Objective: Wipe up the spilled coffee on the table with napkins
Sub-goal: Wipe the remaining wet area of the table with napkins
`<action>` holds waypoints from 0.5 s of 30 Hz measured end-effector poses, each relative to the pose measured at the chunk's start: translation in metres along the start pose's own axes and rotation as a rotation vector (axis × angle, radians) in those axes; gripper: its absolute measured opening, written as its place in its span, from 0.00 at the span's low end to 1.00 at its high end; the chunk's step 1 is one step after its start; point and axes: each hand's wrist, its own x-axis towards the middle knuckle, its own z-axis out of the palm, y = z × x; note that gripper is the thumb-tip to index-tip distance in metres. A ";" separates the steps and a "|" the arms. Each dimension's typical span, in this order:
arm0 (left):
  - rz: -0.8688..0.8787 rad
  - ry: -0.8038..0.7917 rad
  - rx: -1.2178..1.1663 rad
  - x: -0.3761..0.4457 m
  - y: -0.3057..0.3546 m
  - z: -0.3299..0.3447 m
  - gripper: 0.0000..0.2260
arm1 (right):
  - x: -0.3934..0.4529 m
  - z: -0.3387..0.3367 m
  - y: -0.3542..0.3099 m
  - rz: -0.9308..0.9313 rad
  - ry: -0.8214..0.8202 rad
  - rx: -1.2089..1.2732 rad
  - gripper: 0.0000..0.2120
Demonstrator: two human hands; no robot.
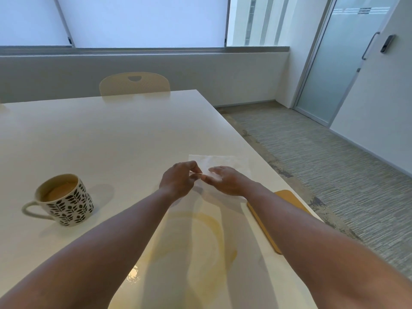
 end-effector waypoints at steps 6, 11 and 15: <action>-0.001 0.027 -0.093 -0.015 -0.009 -0.017 0.03 | -0.003 0.004 -0.016 -0.083 0.001 -0.005 0.23; 0.008 0.067 -0.153 -0.037 -0.022 -0.030 0.06 | -0.011 0.012 -0.029 -0.137 -0.022 0.009 0.20; -0.058 0.146 -0.183 -0.063 -0.034 -0.043 0.15 | -0.018 0.023 -0.039 -0.175 -0.055 0.022 0.20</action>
